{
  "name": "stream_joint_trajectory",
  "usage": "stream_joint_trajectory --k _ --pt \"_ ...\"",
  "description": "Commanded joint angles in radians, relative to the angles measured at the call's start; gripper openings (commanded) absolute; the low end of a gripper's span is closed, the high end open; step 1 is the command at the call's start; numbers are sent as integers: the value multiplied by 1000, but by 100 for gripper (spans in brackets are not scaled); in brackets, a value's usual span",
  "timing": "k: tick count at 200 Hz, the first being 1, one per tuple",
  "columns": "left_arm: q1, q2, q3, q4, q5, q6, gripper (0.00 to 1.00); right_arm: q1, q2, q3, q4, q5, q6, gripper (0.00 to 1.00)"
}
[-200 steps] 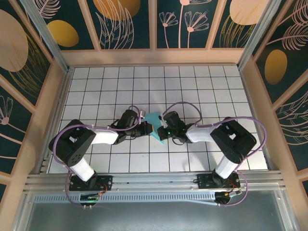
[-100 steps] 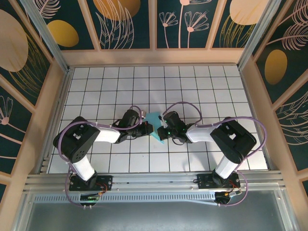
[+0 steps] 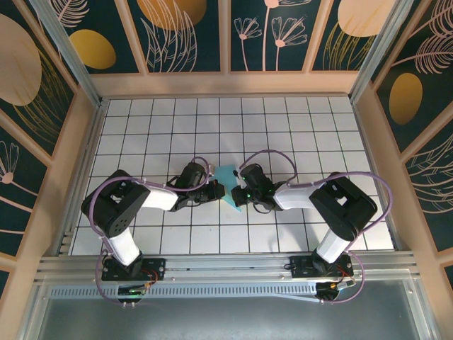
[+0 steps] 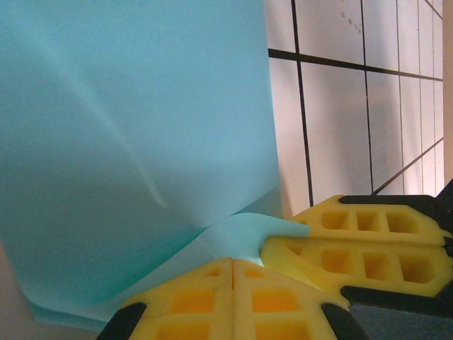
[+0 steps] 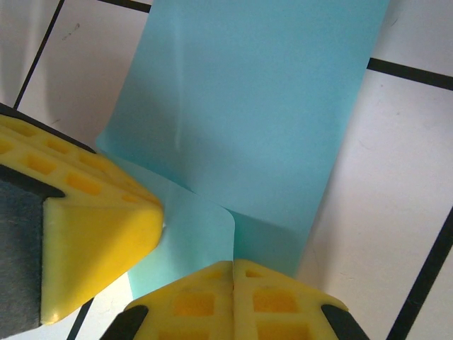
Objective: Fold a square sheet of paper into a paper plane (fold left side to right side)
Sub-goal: Third fold the triangle at the center of the table.
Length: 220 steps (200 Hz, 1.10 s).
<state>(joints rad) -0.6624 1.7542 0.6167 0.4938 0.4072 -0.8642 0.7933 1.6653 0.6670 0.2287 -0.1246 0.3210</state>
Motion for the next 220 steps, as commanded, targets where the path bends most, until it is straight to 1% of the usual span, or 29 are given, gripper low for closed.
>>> stream_joint_trajectory --k 1,56,98,116,151,182,208,220 --pt "-2 22 16 -8 -18 26 0 -3 41 -10 -85 5 2 0" --pt "-3 24 6 -47 -45 38 0 -3 39 -7 -87 3 2 0" --pt "-3 52 20 -109 -83 42 0 -4 24 27 -98 0 0 0" --pt "-3 62 23 -135 -97 39 0 -5 12 55 -114 6 -8 3" --pt "-3 74 13 -162 -116 22 0 -14 -19 92 -140 11 -12 10" --pt "-3 84 10 -170 -126 16 0 -22 -68 93 -157 30 -7 21" --pt "-3 86 11 -170 -125 13 0 -41 -132 75 -200 56 0 36" --pt "-3 82 12 -169 -126 12 0 -52 -168 60 -212 46 4 39"
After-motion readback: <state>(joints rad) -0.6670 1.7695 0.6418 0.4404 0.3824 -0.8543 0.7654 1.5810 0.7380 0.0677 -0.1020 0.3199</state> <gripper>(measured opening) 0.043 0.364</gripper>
